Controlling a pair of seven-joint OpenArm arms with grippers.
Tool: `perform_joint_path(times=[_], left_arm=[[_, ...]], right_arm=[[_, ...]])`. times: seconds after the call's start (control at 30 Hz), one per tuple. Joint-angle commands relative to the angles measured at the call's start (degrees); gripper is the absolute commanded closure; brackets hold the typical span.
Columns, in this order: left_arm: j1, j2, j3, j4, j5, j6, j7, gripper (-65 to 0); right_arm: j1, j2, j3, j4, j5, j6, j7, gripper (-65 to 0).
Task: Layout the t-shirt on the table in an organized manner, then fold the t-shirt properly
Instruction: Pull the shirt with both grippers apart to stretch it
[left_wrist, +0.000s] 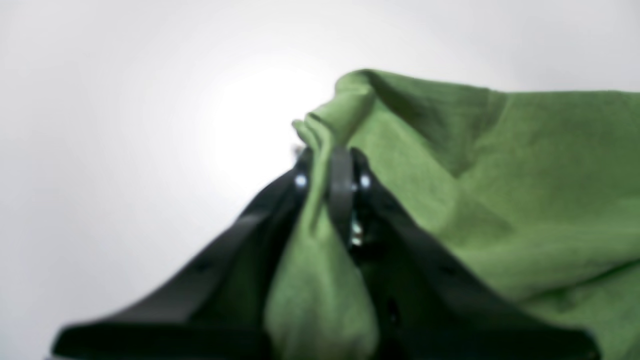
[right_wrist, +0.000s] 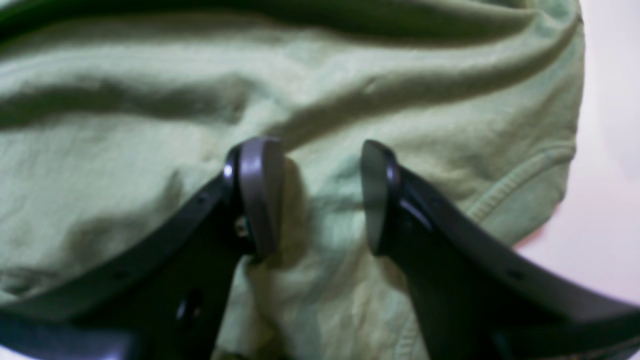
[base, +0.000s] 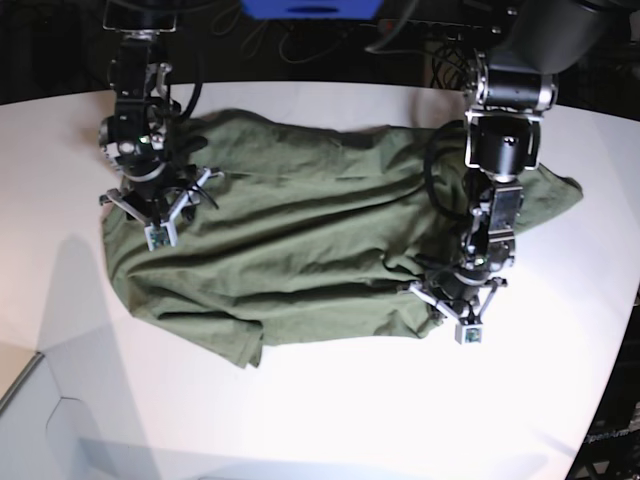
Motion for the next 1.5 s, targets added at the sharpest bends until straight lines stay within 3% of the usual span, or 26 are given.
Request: perform_joint_path(times=[0.0, 0.3, 0.43, 0.67, 0.73, 0.8, 0.9, 0.97, 1.07, 1.2, 1.37, 1.47], left_arm=[[0.38, 0.31, 0.15, 0.24, 0.04, -0.37, 4.98, -1.8], [0.12, -3.74, -8.56, 17.56, 0.30, 0.16, 5.59, 0.0], [-0.67, -6.64, -9.17, 23.19, 0.39, 0.16, 5.51, 0.0], [-6.04, -10.42, -9.08, 15.98, 0.48, 0.07, 5.42, -1.2], [-7.97, -10.95, -9.08, 10.00, 0.48, 0.16, 5.15, -6.0], [-10.61, -11.03, -9.08, 4.11, 0.48, 0.16, 5.15, -15.3], [-12.98, -12.70, -9.44, -1.25, 0.30, 0.16, 4.98, -37.0], [-12.63, -12.97, -9.52, 0.33, -0.14, -0.02, 4.98, -51.4], [-9.90, -13.06, -9.79, 7.71, -0.14, -0.19, 5.59, -65.0], [-0.67, -12.70, -14.27, 24.15, -0.14, -0.37, 6.38, -65.0], [13.57, -12.44, -19.28, 42.97, -0.22, -0.37, 13.42, -65.0], [23.15, -10.77, -24.12, 50.26, -0.31, -0.46, 14.74, -65.0]], right_arm=[[0.02, 0.19, 0.06, 0.03, -0.86, 0.02, -2.72, -26.6], [-0.07, 0.37, -0.03, -1.99, -0.86, 0.02, -2.46, -26.6], [0.02, 0.46, -0.03, -4.72, -0.86, 0.02, -2.20, -26.5], [0.02, 0.46, -0.38, -5.68, -0.86, 0.02, -2.11, -26.5], [0.02, 0.46, -0.38, -5.68, -0.86, 0.02, -2.11, -26.5], [0.02, 0.46, -0.38, -5.51, -0.86, 0.02, -2.11, -26.5], [0.02, 0.46, -0.03, -5.42, -0.86, 0.02, -2.11, -26.5], [-0.07, 0.46, 0.06, -4.36, -0.86, 0.02, -2.11, -26.5], [-0.95, 0.81, 0.06, -1.11, -0.69, 0.02, -2.11, -26.9], [-2.97, 0.63, 0.06, 3.81, -0.69, 0.02, -2.11, -27.1], [-6.13, 0.46, 0.06, 8.73, -0.69, 0.02, -2.11, -27.1], [-8.15, 0.37, 0.06, 11.55, -0.60, 0.02, -2.11, -27.1]])
